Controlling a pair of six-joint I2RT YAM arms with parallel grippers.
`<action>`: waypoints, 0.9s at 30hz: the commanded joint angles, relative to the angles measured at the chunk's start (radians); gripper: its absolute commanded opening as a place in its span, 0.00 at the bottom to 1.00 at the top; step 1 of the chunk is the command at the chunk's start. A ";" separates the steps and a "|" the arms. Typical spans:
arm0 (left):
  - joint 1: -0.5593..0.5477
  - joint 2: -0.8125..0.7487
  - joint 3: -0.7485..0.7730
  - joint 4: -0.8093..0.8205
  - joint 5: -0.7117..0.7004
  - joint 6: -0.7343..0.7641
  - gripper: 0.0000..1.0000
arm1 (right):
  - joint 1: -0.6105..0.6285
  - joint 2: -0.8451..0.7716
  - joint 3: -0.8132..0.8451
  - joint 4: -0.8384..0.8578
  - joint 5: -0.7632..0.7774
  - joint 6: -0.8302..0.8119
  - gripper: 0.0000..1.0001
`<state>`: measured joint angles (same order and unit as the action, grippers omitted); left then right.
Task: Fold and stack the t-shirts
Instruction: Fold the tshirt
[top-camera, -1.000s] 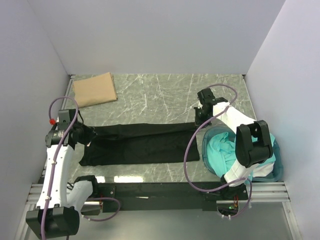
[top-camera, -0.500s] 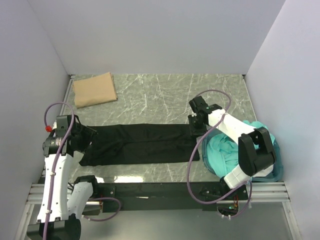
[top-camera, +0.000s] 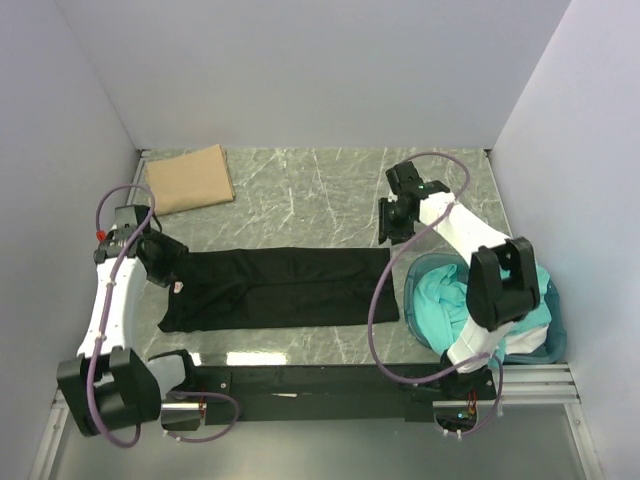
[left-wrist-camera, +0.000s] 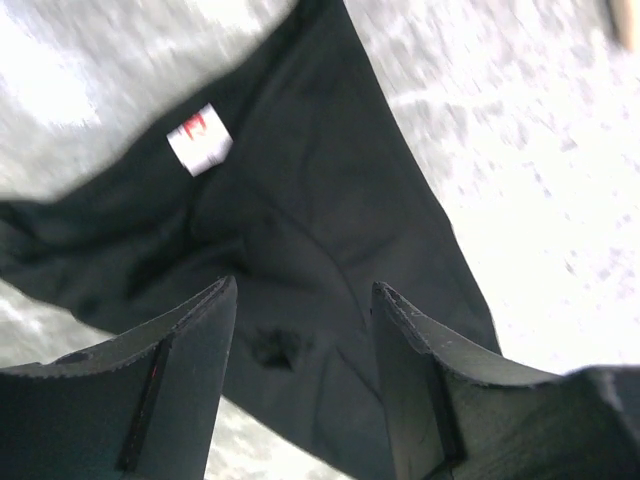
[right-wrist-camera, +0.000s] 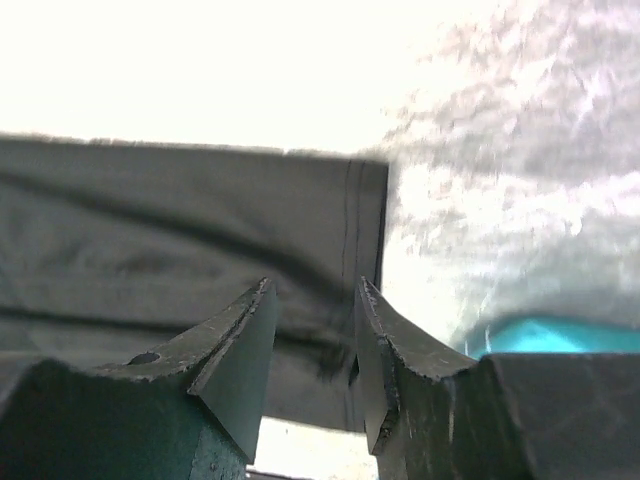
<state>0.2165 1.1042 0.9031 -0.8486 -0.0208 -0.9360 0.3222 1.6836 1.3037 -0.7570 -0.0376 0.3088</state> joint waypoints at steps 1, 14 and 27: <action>0.035 0.055 0.019 0.089 -0.030 0.106 0.61 | -0.031 0.076 0.058 -0.007 -0.044 -0.005 0.45; 0.147 0.264 -0.032 0.247 0.013 0.201 0.61 | -0.075 0.182 0.060 0.005 -0.058 -0.030 0.45; 0.150 0.388 -0.041 0.370 0.070 0.190 0.51 | -0.086 0.246 0.051 0.030 -0.082 -0.028 0.42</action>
<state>0.3614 1.4811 0.8459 -0.5316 0.0303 -0.7601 0.2478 1.9274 1.3361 -0.7444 -0.1036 0.2932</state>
